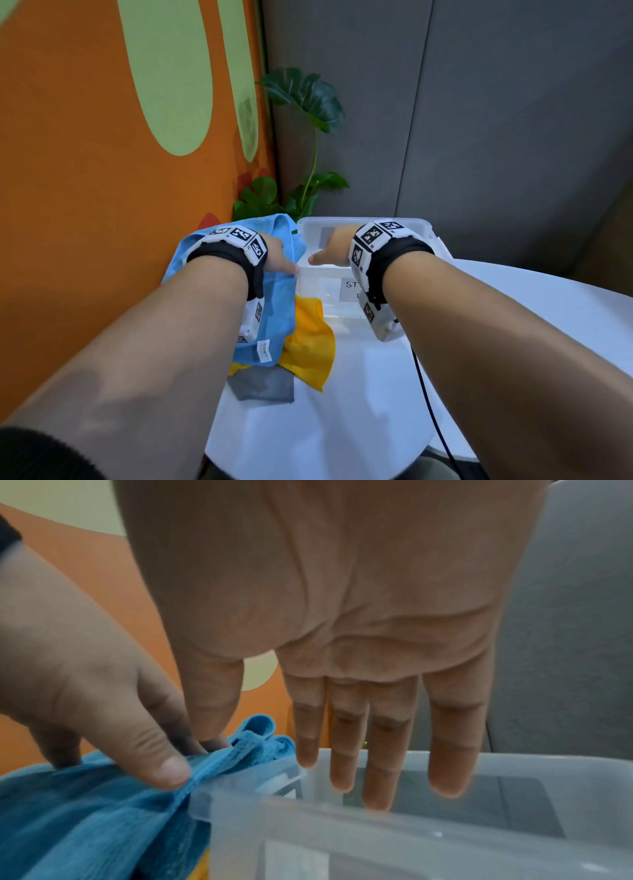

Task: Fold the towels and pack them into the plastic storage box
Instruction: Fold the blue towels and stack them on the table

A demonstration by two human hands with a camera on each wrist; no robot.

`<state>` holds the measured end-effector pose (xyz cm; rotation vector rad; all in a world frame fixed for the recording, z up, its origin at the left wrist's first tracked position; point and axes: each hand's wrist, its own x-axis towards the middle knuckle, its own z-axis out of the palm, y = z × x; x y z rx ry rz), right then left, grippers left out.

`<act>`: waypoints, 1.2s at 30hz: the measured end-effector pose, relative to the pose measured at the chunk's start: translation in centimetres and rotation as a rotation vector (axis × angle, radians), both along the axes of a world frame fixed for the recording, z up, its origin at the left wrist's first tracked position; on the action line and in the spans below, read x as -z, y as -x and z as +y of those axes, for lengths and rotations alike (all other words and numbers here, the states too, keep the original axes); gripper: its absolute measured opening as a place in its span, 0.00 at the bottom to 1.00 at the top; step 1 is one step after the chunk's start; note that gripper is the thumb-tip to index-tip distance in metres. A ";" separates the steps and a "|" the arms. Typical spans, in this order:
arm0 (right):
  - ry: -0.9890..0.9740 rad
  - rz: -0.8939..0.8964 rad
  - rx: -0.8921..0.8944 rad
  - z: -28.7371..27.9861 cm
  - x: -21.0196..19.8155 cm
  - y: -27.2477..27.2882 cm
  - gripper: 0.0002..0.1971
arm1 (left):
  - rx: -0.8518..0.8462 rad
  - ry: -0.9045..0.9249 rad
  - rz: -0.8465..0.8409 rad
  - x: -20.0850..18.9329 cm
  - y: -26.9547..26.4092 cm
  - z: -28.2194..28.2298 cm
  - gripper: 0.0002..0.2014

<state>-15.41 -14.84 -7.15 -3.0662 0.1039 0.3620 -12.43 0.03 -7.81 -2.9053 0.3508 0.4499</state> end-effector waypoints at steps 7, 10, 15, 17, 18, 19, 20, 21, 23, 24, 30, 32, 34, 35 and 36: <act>0.066 0.062 -0.097 0.7 1.1 1.4 0.32 | -0.038 0.145 -0.045 1.9 0.4 1.0 0.29; 0.079 0.043 -0.100 1.0 2.2 1.2 0.23 | -0.055 0.158 -0.102 2.1 0.3 1.1 0.27; -0.060 -0.012 -0.050 1.3 2.7 2.1 0.20 | -0.055 0.221 -0.183 1.2 0.7 1.1 0.24; -0.124 -0.081 -0.054 1.3 2.3 2.9 0.24 | -0.052 0.255 -0.234 0.7 1.2 1.3 0.22; -0.167 -0.139 -0.061 1.4 2.0 3.2 0.26 | -0.058 0.277 -0.264 0.5 1.3 1.4 0.20; -0.219 -0.202 -0.069 1.5 1.8 3.5 0.26 | -0.070 0.308 -0.296 0.3 1.6 1.5 0.19; -0.263 -0.247 -0.079 1.7 1.5 3.7 0.26 | -0.084 0.348 -0.321 0.0 1.9 1.6 0.19; -0.294 -0.274 -0.097 2.0 1.3 4.0 0.26 | -0.091 0.392 -0.343 -0.4 2.2 1.8 0.19; -0.310 -0.260 -0.137 2.7 0.7 4.2 0.26 | -0.085 0.494 -0.388 -1.1 2.5 2.2 0.21; -0.303 -0.235 -0.161 3.1 0.4 4.3 0.25 | -0.080 0.546 -0.410 -1.5 2.6 2.4 0.22; -0.403 -0.287 -0.124 4.3 -0.3 4.2 0.18 | -0.079 0.836 -0.444 -3.3 3.4 3.3 0.21; -0.486 -0.358 -0.074 4.3 -0.8 4.2 0.17 | -0.112 0.887 -0.468 -3.5 3.5 3.6 0.21; -0.564 -0.427 -0.028 4.1 -1.4 4.2 0.13 | -0.148 0.888 -0.502 -3.6 3.6 4.0 0.22; -0.596 -0.462 -0.007 3.9 -1.6 4.2 0.11 | -0.177 0.888 -0.520 -3.6 3.6 4.3 0.22; -0.616 -0.499 0.016 3.7 -1.8 4.3 0.08 | -0.211 0.894 -0.539 -3.5 3.5 4.7 0.21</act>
